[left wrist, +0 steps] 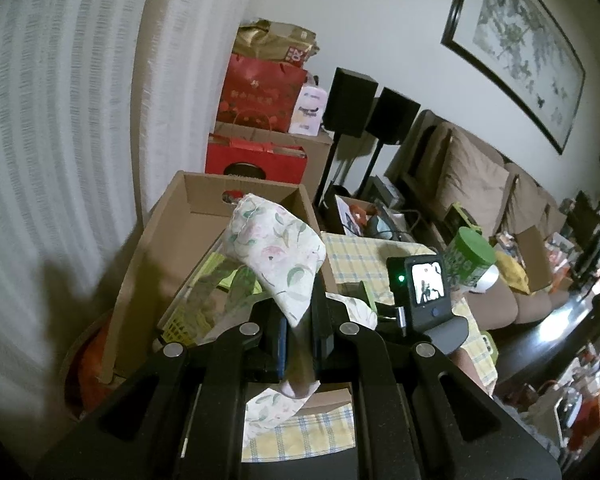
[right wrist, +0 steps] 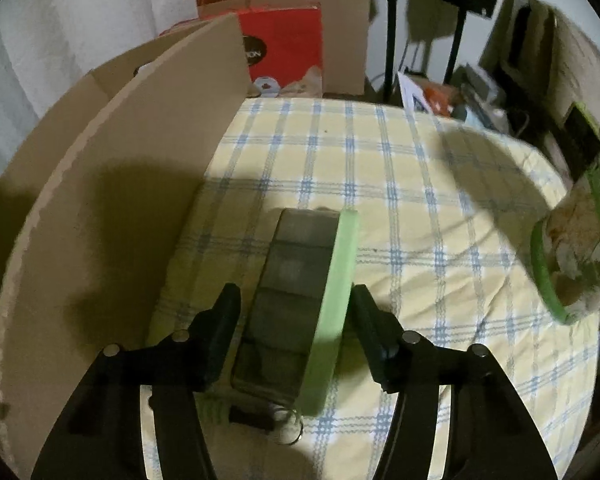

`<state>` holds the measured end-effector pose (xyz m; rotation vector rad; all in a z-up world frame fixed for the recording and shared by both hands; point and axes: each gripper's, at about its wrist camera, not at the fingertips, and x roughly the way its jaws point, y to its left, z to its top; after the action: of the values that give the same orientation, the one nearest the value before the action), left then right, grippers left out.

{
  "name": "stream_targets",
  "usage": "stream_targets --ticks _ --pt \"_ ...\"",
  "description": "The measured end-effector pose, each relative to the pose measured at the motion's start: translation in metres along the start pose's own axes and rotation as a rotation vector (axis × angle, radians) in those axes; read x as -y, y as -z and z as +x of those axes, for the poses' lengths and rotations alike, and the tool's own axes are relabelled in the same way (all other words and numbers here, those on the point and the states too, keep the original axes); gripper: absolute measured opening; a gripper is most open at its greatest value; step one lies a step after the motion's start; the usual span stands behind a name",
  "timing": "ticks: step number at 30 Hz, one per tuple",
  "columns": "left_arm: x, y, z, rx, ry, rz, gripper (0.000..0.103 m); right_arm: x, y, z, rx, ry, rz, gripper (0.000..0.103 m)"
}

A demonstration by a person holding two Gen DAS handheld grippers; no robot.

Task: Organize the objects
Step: 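Carry the bag toward the box with the left tool while the right tool grasps the green-edged case, then lower the bag into the box with the left tool while the right tool carries the case over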

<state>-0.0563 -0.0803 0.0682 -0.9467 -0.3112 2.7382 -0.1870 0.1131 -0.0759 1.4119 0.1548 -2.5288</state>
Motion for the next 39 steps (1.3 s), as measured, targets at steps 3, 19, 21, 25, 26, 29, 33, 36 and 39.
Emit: stream_targets --ticks 3,19,21,25,26,29,33,36,39 --pt "-0.001 -0.002 0.002 -0.001 -0.003 0.002 0.008 0.006 0.001 -0.004 0.013 -0.041 0.029 0.044" --pt "0.012 -0.031 0.001 0.021 -0.013 0.050 0.008 0.011 -0.035 -0.107 0.201 -0.108 0.030 0.043" --pt "0.013 -0.038 0.002 0.026 -0.019 0.059 0.008 0.006 -0.041 -0.122 0.226 -0.122 0.019 0.043" --pt "0.015 -0.058 0.007 0.035 -0.047 0.085 0.008 -0.003 -0.051 -0.143 0.251 -0.175 0.009 0.043" --pt "0.015 -0.061 0.010 0.034 -0.050 0.089 0.008 -0.007 -0.054 -0.148 0.256 -0.188 0.005 0.043" --pt "0.015 -0.069 0.021 0.022 -0.065 0.098 0.008 -0.015 -0.060 -0.154 0.258 -0.220 -0.005 0.043" --pt "0.010 -0.072 0.048 -0.032 -0.085 0.092 0.008 -0.026 -0.069 -0.162 0.278 -0.247 -0.020 0.043" --pt "0.003 -0.066 0.071 -0.086 -0.099 0.080 0.009 -0.036 -0.076 -0.166 0.286 -0.252 -0.042 0.043" --pt "-0.008 -0.055 0.096 -0.156 -0.090 0.056 0.009 -0.045 -0.081 -0.166 0.288 -0.263 -0.052 0.043"
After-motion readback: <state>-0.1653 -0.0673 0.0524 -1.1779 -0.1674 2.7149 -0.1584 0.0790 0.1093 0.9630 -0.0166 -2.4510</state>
